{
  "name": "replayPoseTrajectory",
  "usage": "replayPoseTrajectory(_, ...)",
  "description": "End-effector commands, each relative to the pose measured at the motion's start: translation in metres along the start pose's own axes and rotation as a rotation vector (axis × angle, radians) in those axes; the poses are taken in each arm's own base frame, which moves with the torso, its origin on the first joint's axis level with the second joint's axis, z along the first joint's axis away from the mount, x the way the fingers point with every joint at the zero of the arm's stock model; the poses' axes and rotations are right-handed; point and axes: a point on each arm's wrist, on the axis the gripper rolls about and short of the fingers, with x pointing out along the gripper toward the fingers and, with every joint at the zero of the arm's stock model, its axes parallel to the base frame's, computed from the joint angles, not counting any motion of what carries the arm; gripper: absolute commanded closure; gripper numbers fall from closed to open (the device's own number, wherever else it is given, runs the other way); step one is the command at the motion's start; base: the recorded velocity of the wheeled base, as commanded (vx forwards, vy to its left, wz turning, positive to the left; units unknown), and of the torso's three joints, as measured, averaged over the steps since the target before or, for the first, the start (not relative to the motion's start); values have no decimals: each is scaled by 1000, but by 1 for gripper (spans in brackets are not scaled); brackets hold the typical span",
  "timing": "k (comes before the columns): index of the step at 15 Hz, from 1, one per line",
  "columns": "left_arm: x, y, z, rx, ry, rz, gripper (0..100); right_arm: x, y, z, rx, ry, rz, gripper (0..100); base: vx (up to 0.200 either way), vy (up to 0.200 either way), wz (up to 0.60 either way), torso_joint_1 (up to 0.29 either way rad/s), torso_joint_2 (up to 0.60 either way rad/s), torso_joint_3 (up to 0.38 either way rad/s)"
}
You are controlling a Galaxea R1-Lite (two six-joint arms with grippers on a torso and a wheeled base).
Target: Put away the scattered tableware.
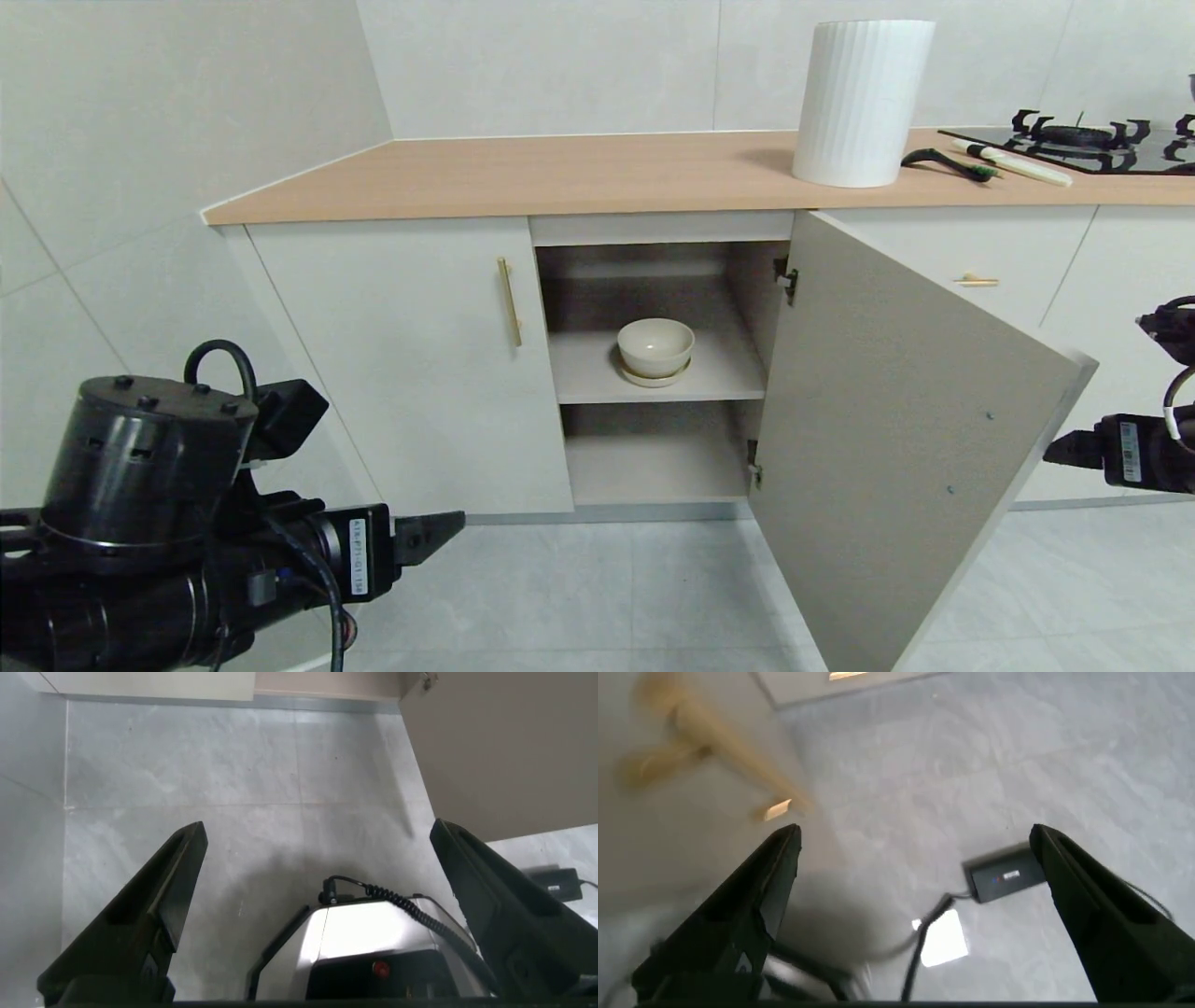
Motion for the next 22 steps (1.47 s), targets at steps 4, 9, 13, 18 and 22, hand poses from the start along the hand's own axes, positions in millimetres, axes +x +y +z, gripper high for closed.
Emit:
replayPoseTrajectory(4,0,0,0,0,1,1,0,20,7,6,63,-11,2,0,0,0,0,0,0,0)
replayPoseTrajectory(9,0,0,0,0,1,1,0,21,18,4,81,-10,38,0,0,0,0,0,0,0)
replayPoseTrajectory(13,0,0,0,0,2,1,0,15,36,-1,85,-4,98,0,0,0,0,0,0,0)
replayPoseTrajectory(18,1,0,0,-1,4,2,0,11,76,-13,65,36,213,0,0,0,0,0,0,0)
replayPoseTrajectory(22,0,0,1,-4,-3,-1,0,13,109,-16,4,43,287,0,0,0,0,0,0,0)
